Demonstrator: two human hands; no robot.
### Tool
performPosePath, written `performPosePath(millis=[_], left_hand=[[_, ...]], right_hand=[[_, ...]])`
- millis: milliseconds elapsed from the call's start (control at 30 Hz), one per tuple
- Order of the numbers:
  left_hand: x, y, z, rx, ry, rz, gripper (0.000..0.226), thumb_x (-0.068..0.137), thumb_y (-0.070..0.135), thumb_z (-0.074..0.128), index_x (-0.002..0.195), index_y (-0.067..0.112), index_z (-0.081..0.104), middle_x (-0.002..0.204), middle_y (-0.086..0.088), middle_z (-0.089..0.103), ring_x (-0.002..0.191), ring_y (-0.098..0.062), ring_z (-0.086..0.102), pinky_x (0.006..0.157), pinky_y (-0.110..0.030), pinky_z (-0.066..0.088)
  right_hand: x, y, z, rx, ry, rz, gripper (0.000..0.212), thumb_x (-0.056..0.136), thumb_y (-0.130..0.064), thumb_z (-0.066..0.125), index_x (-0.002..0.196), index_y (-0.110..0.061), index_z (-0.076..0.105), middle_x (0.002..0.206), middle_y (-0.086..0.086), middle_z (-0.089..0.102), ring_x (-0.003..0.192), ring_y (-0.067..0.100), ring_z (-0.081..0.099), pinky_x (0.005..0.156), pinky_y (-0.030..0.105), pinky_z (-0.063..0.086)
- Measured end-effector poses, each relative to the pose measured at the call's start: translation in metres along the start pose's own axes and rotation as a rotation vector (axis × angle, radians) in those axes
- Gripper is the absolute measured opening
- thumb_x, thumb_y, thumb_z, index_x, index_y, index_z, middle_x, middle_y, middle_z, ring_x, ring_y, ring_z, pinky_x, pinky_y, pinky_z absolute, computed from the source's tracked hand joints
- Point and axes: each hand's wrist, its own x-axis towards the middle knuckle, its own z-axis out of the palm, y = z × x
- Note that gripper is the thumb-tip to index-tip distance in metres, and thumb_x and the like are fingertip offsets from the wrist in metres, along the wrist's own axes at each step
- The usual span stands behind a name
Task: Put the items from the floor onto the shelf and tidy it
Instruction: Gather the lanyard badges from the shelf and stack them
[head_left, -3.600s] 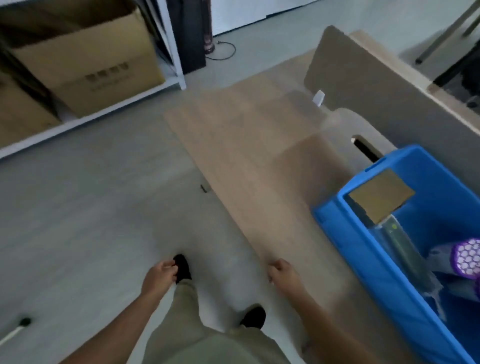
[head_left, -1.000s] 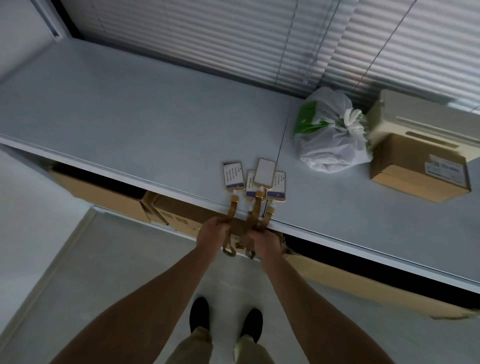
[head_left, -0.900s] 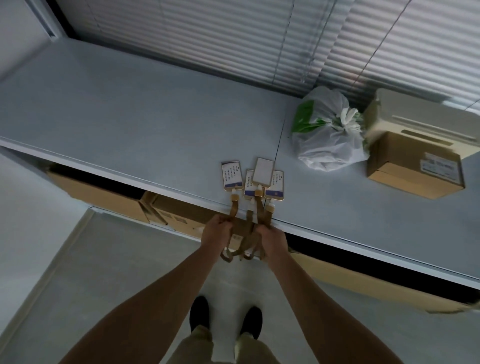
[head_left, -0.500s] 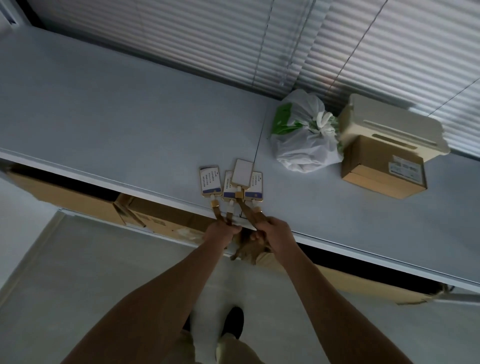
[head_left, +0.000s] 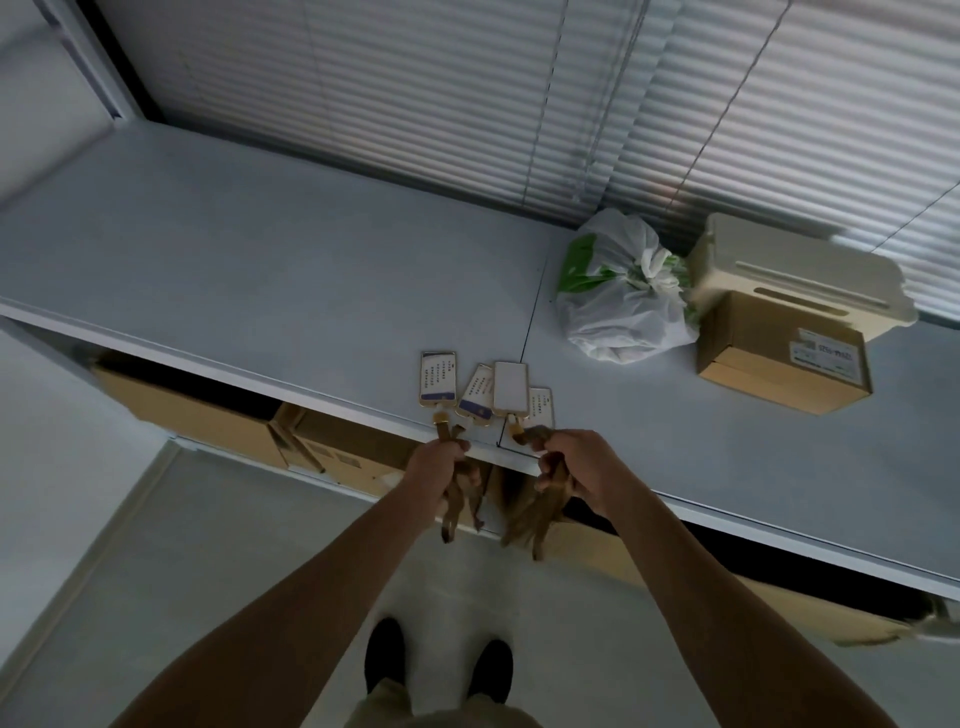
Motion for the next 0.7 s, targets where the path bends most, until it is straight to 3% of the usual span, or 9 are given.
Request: performPosePath(millis=[100,167,267,367,467,600,700], left_hand=[[-0.013,0.012,0.000,-0.039,-0.049,0.037,0.014,0.092,0.014,0.059,0.102,0.005,0.064,0.077,-0.012,0.071,0.074,-0.025,0.068,0.078,-0.039,0.057],[-0.018,0.020,0.004,-0.011,-0.022,0.075,0.016,0.089,0.015,0.062,0.102,0.005,0.064,0.088,-0.015,0.071,0.081,-0.028,0.069,0.085,-0.045,0.057],[-0.021,0.026,0.011,0.069,0.048,0.143,0.022,0.082,0.018,0.069,0.102,0.009,0.064,0.101,-0.017,0.071,0.094,-0.032,0.071,0.087,-0.052,0.058],[-0.020,0.025,0.017,0.061,0.083,0.151,0.021,0.077,0.020,0.074,0.095,0.013,0.066,0.104,-0.014,0.072,0.097,-0.031,0.070,0.085,-0.051,0.059],[-0.021,0.026,0.021,0.087,0.118,0.160,0.028,0.074,0.023,0.076,0.097,0.008,0.069,0.099,-0.013,0.073,0.093,-0.029,0.070,0.083,-0.048,0.060],[-0.022,0.029,0.028,0.251,0.139,0.261,0.022,0.081,0.025,0.072,0.097,0.010,0.073,0.096,-0.010,0.074,0.084,-0.020,0.066,0.079,-0.036,0.057],[-0.021,0.030,0.027,0.335,0.155,0.306,0.015,0.078,0.030,0.075,0.077,0.015,0.071,0.077,0.000,0.070,0.080,-0.016,0.063,0.069,-0.030,0.050]], right_hand=[[0.001,0.007,0.010,-0.018,-0.030,-0.047,0.018,0.091,-0.007,0.063,0.105,0.002,0.067,0.067,0.010,0.057,0.058,0.020,0.055,0.073,0.037,0.058],[0.001,0.014,0.019,-0.013,-0.026,-0.088,0.015,0.090,-0.007,0.064,0.102,0.001,0.070,0.075,0.013,0.067,0.068,0.025,0.065,0.083,0.040,0.060],[-0.005,0.021,0.034,0.120,-0.049,-0.101,0.013,0.088,0.000,0.063,0.097,-0.002,0.072,0.086,0.013,0.075,0.080,0.028,0.070,0.077,0.033,0.061],[-0.006,0.030,0.048,0.247,-0.120,-0.068,0.022,0.089,0.008,0.050,0.092,-0.003,0.069,0.088,0.017,0.073,0.084,0.031,0.069,0.088,0.045,0.058],[-0.005,0.037,0.055,0.338,-0.271,-0.078,0.031,0.086,0.012,0.041,0.095,0.000,0.068,0.085,0.016,0.075,0.079,0.029,0.073,0.084,0.046,0.058],[-0.007,0.041,0.055,0.152,-0.372,-0.206,0.030,0.083,0.004,0.066,0.112,0.005,0.065,0.096,0.016,0.075,0.089,0.031,0.072,0.087,0.043,0.059],[-0.009,0.036,0.054,-0.128,-0.169,-0.190,0.018,0.083,-0.006,0.071,0.100,-0.006,0.071,0.083,0.008,0.073,0.076,0.023,0.071,0.072,0.027,0.057]])
